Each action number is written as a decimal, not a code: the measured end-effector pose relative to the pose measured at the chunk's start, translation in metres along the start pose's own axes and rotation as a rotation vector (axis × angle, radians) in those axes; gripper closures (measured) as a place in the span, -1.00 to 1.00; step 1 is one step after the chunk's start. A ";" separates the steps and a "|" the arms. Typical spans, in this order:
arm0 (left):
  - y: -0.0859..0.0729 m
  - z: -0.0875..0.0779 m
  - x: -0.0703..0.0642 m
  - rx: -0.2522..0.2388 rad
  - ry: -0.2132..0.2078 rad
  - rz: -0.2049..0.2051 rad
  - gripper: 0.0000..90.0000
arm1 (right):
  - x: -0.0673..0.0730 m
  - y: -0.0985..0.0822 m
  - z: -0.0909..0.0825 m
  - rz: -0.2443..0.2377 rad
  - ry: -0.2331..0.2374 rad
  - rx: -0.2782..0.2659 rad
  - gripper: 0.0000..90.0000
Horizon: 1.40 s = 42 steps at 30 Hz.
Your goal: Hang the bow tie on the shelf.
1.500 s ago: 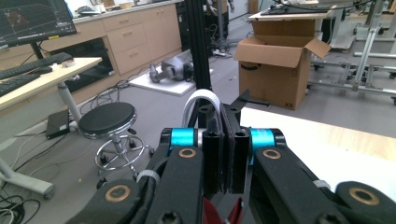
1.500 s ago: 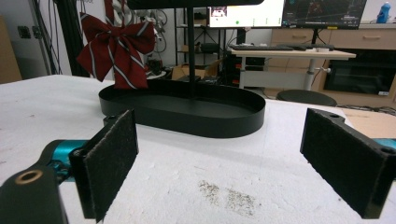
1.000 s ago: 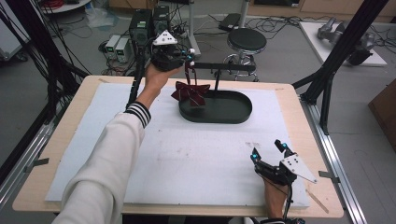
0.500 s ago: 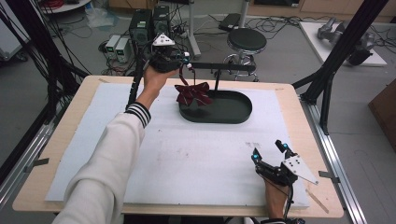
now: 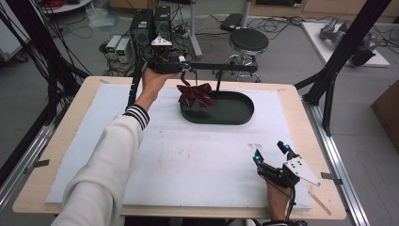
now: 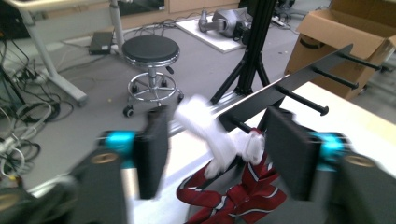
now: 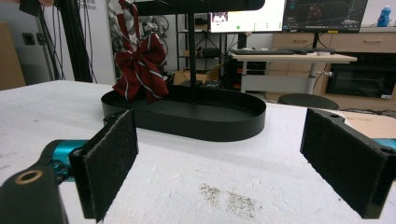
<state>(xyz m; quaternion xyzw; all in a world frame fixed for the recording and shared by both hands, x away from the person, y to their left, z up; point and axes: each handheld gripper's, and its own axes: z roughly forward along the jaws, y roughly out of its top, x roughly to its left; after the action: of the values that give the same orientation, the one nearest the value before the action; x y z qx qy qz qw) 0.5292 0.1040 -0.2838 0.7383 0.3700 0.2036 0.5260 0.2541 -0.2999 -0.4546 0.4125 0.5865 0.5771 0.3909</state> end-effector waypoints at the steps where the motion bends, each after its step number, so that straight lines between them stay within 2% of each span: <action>1: -0.001 -0.001 0.001 -0.004 0.000 -0.014 -0.32 | 0.000 0.000 0.000 0.001 0.000 0.001 -0.77; 3: -0.002 -0.004 0.003 -0.031 -0.006 -0.030 -0.46 | 0.000 0.000 0.000 -0.001 0.000 0.000 -0.77; 4: -0.004 -0.007 0.005 -0.050 -0.010 -0.033 -0.66 | 0.000 0.000 0.000 -0.001 0.000 0.000 -0.77; 5: -0.006 -0.010 0.006 -0.069 -0.022 -0.029 -0.77 | 0.000 0.000 0.000 -0.001 0.000 0.000 -0.77; 6: -0.009 -0.015 0.006 -0.091 -0.031 -0.017 -0.77 | 0.000 0.000 0.000 -0.001 0.001 -0.002 -0.77; 8: -0.018 -0.029 0.004 -0.148 -0.019 0.018 -0.77 | 0.001 0.000 0.000 -0.001 -0.001 0.000 -0.77; 11: -0.033 -0.051 0.001 -0.217 -0.042 0.054 -0.77 | 0.000 0.000 0.000 0.000 -0.003 -0.002 -0.77; 14: -0.049 -0.075 -0.003 -0.245 -0.077 0.081 -0.77 | 0.001 0.000 0.000 -0.011 -0.002 -0.007 -0.77; 15: -0.056 -0.083 -0.005 -0.255 -0.080 0.101 -0.77 | 0.001 0.000 0.000 -0.010 -0.002 -0.007 -0.77; 16: -0.062 -0.090 -0.006 -0.243 -0.076 0.121 -0.77 | 0.001 0.000 0.000 -0.007 -0.003 -0.002 -0.77; 18: -0.074 -0.104 -0.005 -0.250 -0.083 0.131 -0.77 | 0.001 0.000 0.000 -0.003 -0.004 0.001 -0.77; 23: -0.103 -0.140 0.005 -0.299 -0.061 0.100 -0.77 | 0.001 0.000 0.000 -0.007 -0.005 0.007 -0.77; 26: -0.122 -0.161 0.010 -0.318 -0.043 0.100 -0.77 | 0.001 0.000 0.000 -0.008 -0.005 0.007 -0.77; 29: -0.144 -0.182 0.010 -0.344 -0.025 0.106 -0.77 | 0.001 0.000 0.000 -0.008 -0.005 0.007 -0.77; 32: -0.174 -0.201 0.006 -0.371 0.004 0.119 -0.77 | 0.001 0.000 0.001 -0.009 -0.005 0.006 -0.77; 34: -0.198 -0.211 0.003 -0.359 0.017 0.128 -0.77 | 0.002 0.000 0.000 -0.006 -0.004 0.008 -0.77; 36: -0.221 -0.218 0.001 -0.343 0.024 0.113 -0.77 | 0.002 0.000 0.000 -0.007 -0.003 0.007 -0.77; 38: -0.241 -0.225 -0.001 -0.354 0.040 0.098 -0.77 | 0.002 0.000 0.000 -0.011 -0.004 0.005 -0.77; 42: -0.266 -0.234 -0.002 -0.373 0.079 0.070 -0.77 | 0.002 0.000 0.000 -0.014 -0.005 0.004 -0.77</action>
<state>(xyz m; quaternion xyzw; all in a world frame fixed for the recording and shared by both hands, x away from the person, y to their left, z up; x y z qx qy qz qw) 0.2782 0.2953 -0.4451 0.6318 0.3202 0.3156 0.6314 0.2538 -0.2982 -0.4544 0.4108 0.5895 0.5720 0.3957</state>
